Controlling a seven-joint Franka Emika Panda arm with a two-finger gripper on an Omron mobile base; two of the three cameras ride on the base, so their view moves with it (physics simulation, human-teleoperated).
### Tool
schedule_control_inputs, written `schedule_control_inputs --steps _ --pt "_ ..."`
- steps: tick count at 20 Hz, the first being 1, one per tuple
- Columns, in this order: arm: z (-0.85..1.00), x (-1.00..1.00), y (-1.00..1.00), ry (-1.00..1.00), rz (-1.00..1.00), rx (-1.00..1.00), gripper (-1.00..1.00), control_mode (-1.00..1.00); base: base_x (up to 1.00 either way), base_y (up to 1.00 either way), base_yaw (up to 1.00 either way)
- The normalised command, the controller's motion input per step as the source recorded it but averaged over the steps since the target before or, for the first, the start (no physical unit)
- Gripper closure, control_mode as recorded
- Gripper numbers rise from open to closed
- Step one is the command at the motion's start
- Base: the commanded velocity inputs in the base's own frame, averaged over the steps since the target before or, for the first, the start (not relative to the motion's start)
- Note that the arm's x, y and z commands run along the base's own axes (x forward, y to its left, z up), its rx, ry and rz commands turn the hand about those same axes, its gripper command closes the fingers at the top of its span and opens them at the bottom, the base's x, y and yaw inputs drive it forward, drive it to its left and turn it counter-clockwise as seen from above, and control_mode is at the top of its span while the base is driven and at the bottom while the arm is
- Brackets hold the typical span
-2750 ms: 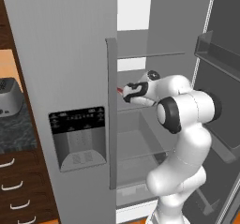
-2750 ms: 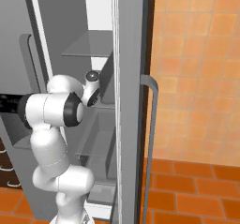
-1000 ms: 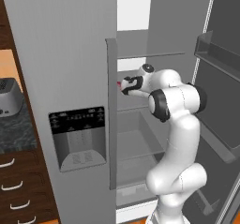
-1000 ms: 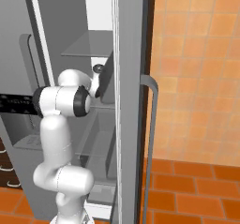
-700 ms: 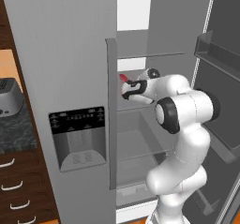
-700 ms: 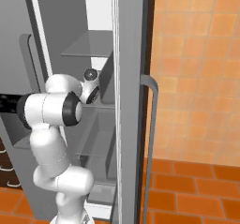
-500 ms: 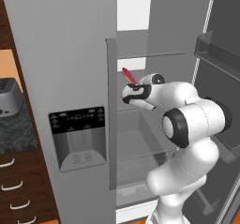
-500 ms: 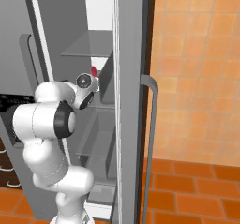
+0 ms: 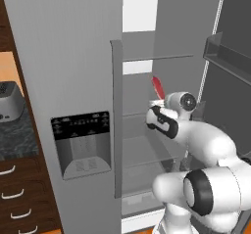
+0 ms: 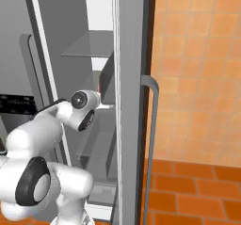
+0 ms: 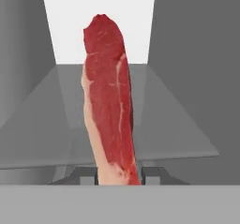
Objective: Place one corn and one steak in each tupperware on the nearby counter, to pack two identical lunches.
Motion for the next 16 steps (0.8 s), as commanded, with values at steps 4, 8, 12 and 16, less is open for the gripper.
schedule_control_inputs --steps 4,8,12,16 --pt "1.0 -1.0 0.0 0.23 -0.09 0.01 1.0 -1.0 0.0 0.0 0.0" --pt "1.0 -1.0 0.0 0.29 -0.01 0.0 1.0 -1.0 0.0 0.0 0.0" --pt "0.1 -0.85 0.0 0.39 0.0 0.0 1.0 -1.0 0.0 0.0 0.0" --pt "-0.1 -0.5 0.15 0.08 0.05 0.0 1.0 1.0 -0.25 0.14 0.06"
